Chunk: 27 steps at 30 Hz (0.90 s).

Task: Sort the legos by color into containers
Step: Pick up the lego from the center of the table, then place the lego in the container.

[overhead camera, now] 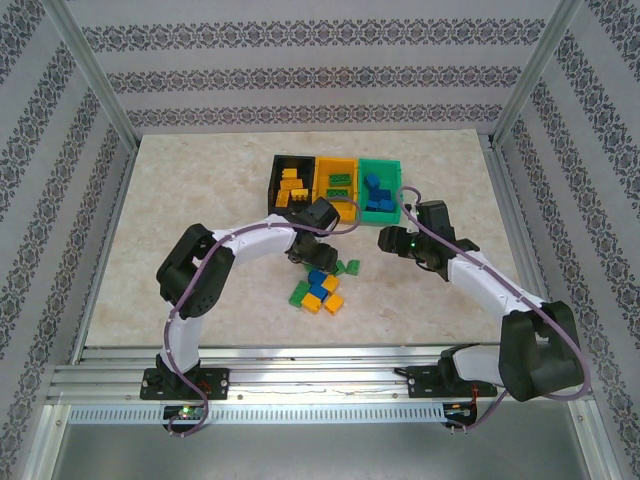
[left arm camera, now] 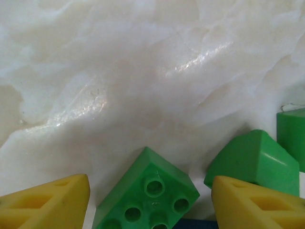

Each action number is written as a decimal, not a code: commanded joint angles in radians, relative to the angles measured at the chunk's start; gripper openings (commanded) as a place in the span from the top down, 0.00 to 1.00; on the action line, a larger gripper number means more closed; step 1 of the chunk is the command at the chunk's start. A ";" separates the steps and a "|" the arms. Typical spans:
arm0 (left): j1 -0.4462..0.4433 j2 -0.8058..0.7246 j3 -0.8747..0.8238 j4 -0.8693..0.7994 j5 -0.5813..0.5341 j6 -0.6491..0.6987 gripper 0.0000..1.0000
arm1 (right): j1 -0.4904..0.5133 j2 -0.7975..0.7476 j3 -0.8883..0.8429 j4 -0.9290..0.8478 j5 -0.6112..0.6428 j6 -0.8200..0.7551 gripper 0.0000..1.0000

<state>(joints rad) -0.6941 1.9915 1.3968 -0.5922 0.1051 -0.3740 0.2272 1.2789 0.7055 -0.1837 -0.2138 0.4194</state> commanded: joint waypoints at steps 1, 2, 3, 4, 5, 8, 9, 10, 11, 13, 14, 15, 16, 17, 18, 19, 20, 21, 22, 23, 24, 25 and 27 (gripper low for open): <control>0.007 0.004 -0.011 -0.062 0.022 0.000 0.36 | 0.010 -0.017 -0.017 -0.010 0.023 -0.004 0.41; 0.007 0.005 -0.017 -0.061 0.026 0.000 0.38 | 0.010 -0.015 -0.018 -0.006 0.022 -0.004 0.41; 0.007 0.006 -0.024 -0.061 0.028 -0.001 0.41 | 0.010 -0.014 -0.018 -0.002 0.018 -0.002 0.41; 0.007 0.006 -0.031 -0.061 0.026 -0.002 0.42 | 0.010 -0.011 -0.017 -0.001 0.017 -0.001 0.41; 0.007 0.004 -0.038 -0.062 0.021 -0.001 0.43 | 0.012 -0.009 -0.014 0.001 0.013 0.000 0.41; 0.008 -0.008 -0.055 -0.066 -0.010 -0.008 0.47 | 0.013 -0.007 -0.006 0.001 0.012 -0.001 0.40; 0.008 -0.016 -0.062 -0.061 -0.014 -0.008 0.49 | 0.014 -0.005 -0.005 0.002 0.012 -0.001 0.40; 0.010 -0.022 -0.064 -0.055 -0.017 -0.006 0.51 | 0.014 -0.003 -0.003 0.002 0.012 -0.002 0.40; 0.011 -0.027 -0.066 -0.051 -0.019 -0.007 0.52 | 0.013 0.000 0.000 0.003 0.011 -0.002 0.40; 0.014 -0.037 -0.057 -0.048 -0.020 -0.001 0.56 | 0.013 0.007 0.003 0.006 0.006 -0.004 0.40; 0.017 -0.039 -0.047 -0.047 -0.021 0.003 0.58 | 0.015 0.010 0.005 0.006 0.004 -0.003 0.40; 0.019 -0.041 -0.033 -0.047 -0.021 0.008 0.62 | 0.017 0.012 0.004 0.007 0.003 -0.002 0.40; 0.023 -0.041 -0.020 -0.047 -0.017 0.012 0.68 | 0.018 0.011 0.005 0.007 0.004 -0.003 0.40; 0.026 -0.043 -0.002 -0.045 -0.014 0.017 0.71 | 0.021 0.010 0.003 0.007 0.003 -0.001 0.40; 0.030 -0.039 0.016 -0.044 -0.009 0.023 0.73 | 0.023 0.008 0.001 0.005 0.004 -0.001 0.40; 0.035 -0.038 0.038 -0.044 -0.001 0.028 0.76 | 0.024 0.005 -0.001 0.005 0.005 0.000 0.40; 0.042 -0.032 0.063 -0.048 0.011 0.034 0.76 | 0.024 0.002 -0.006 0.003 0.004 0.001 0.40; 0.049 -0.024 0.091 -0.052 0.019 0.038 0.76 | 0.025 -0.001 -0.010 0.001 0.004 0.002 0.40; 0.055 -0.016 0.119 -0.058 0.024 0.043 0.76 | 0.025 -0.005 -0.013 0.001 0.001 0.004 0.40; 0.061 -0.006 0.152 -0.066 0.029 0.047 0.76 | 0.026 -0.008 -0.020 0.002 0.001 0.005 0.40; 0.067 0.007 0.194 -0.076 0.032 0.055 0.76 | 0.029 -0.013 -0.027 0.002 -0.001 0.008 0.40; 0.073 0.021 0.222 -0.091 0.034 0.059 0.76 | 0.032 -0.017 -0.032 0.002 -0.001 0.009 0.40; 0.086 0.058 0.314 -0.121 0.032 0.074 0.76 | 0.038 -0.026 -0.045 0.001 -0.001 0.014 0.40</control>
<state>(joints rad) -0.6312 2.0064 1.6215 -0.6460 0.1276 -0.3393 0.2516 1.2770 0.6872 -0.1818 -0.2142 0.4202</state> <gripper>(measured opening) 0.301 0.601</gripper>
